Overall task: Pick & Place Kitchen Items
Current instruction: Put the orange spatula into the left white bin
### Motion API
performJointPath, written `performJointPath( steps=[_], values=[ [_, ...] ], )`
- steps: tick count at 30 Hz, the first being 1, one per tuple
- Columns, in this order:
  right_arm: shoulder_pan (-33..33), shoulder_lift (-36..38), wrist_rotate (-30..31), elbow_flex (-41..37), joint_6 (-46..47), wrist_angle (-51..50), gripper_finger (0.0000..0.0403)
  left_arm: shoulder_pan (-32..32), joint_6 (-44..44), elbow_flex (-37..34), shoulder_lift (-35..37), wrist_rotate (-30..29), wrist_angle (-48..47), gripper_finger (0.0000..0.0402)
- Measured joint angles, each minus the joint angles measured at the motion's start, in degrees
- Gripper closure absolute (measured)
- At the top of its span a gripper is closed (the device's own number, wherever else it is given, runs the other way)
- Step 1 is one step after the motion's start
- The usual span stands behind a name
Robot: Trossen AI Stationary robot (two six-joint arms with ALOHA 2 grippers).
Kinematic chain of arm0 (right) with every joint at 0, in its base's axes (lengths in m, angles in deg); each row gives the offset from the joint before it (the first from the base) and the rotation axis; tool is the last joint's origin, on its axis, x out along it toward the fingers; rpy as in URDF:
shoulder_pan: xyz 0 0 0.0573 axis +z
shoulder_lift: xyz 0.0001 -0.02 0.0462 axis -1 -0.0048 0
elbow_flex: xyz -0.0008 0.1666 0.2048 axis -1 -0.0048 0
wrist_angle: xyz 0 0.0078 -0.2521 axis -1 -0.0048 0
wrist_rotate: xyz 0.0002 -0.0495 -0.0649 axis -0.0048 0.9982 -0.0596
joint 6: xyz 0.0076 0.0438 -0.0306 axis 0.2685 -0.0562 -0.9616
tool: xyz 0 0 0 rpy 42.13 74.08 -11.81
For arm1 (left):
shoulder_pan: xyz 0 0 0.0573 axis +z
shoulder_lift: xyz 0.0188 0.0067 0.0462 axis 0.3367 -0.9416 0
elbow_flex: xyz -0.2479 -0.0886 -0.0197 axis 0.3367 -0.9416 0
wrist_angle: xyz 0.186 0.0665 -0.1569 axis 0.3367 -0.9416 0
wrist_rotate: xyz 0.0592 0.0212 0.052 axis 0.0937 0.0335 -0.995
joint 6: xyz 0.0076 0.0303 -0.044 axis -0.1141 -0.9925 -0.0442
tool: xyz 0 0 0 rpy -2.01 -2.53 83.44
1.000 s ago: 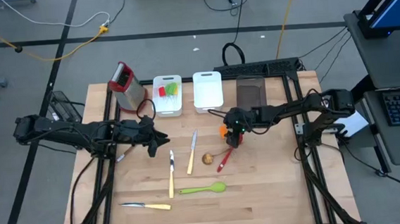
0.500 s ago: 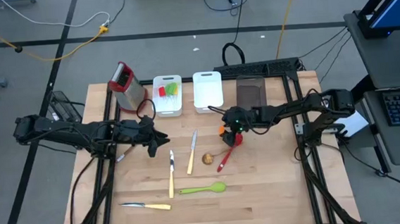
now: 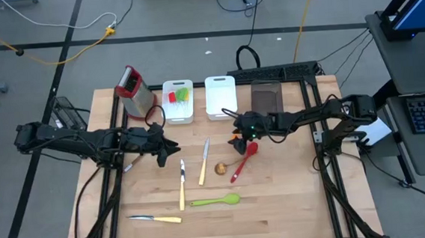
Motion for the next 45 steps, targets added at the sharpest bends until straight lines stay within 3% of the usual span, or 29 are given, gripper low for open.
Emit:
performJointPath(
  steps=[7, 13, 17, 28, 36, 45],
  values=[
    [0.0, 0.0, -0.1, 0.0, 7.8, 5.2, 0.0141, 0.0, 0.0, 0.0, 0.0, 0.0, 0.0, 0.0261],
    [1.0, 0.0, -2.5, 0.0, 4.5, 6.2, 0.0142, 0.0, -0.4, 0.0, 0.0, 0.0, 0.0, 0.0261],
    [3.9, 0.0, 1.0, 0.2, 3.4, 5.5, 0.0142, 0.0, -0.3, 0.0, 0.0, 0.0, 0.0, 0.0261],
    [8.9, 0.0, 9.4, 13.1, -7.2, -12.7, 0.0126, 0.0, -0.2, 0.0, 0.0, 0.0, 0.0, 0.0261],
    [6.4, 0.0, 12.4, 16.3, 0.1, -26.6, 0.0130, 0.0, -0.5, 0.0, 0.0, 0.0, 0.0, 0.0261],
    [4.1, -0.2, 12.0, 16.3, 8.4, -31.0, 0.0130, 0.0, -0.7, 0.0, 0.0, 0.0, 0.0, 0.0261]
  ],
)
